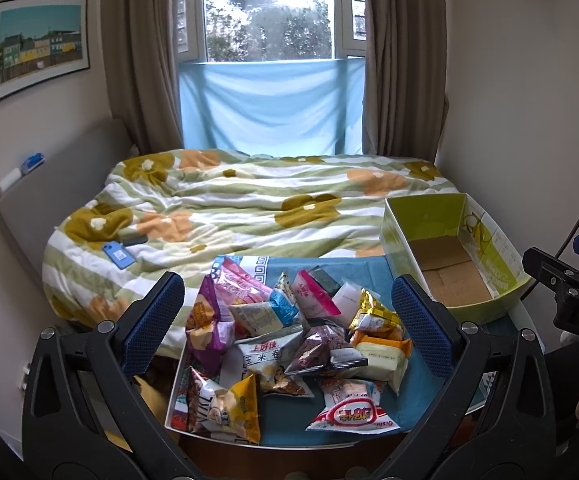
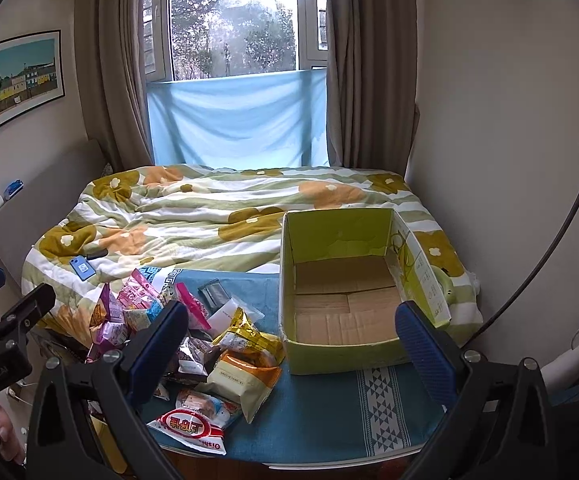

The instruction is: Organize snacks

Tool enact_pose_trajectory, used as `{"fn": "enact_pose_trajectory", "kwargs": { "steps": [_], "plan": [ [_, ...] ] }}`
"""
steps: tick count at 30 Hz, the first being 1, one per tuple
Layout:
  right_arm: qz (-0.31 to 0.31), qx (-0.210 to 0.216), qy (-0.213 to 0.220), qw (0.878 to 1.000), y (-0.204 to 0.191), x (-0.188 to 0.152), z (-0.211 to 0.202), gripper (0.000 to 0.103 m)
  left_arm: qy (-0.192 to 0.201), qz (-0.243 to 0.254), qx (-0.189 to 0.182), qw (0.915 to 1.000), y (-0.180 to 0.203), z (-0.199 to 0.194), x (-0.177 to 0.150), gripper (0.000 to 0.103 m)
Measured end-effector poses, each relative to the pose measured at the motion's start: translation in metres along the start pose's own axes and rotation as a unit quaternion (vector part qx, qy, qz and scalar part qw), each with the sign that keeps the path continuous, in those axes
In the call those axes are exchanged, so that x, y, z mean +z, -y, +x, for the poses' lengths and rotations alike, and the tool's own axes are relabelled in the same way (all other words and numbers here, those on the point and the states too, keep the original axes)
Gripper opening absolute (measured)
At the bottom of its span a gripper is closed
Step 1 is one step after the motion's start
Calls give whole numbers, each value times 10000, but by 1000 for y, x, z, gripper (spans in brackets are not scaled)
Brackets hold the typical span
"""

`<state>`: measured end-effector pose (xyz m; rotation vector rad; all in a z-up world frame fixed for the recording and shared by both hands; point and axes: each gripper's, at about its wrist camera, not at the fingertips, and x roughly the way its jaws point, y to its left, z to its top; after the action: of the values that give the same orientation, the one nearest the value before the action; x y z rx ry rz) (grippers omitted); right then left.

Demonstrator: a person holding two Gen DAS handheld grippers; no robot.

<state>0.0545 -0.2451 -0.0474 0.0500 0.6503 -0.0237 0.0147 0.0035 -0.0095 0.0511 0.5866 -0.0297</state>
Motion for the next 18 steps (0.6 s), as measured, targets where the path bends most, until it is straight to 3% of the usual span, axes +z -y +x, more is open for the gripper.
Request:
{"fn": "enact_pose_trajectory", "kwargs": {
  "steps": [18],
  "plan": [
    [19,75,-11,10000,4,3,-3,103,17,-22,-15,10000,0,-4,0,102]
  ]
}}
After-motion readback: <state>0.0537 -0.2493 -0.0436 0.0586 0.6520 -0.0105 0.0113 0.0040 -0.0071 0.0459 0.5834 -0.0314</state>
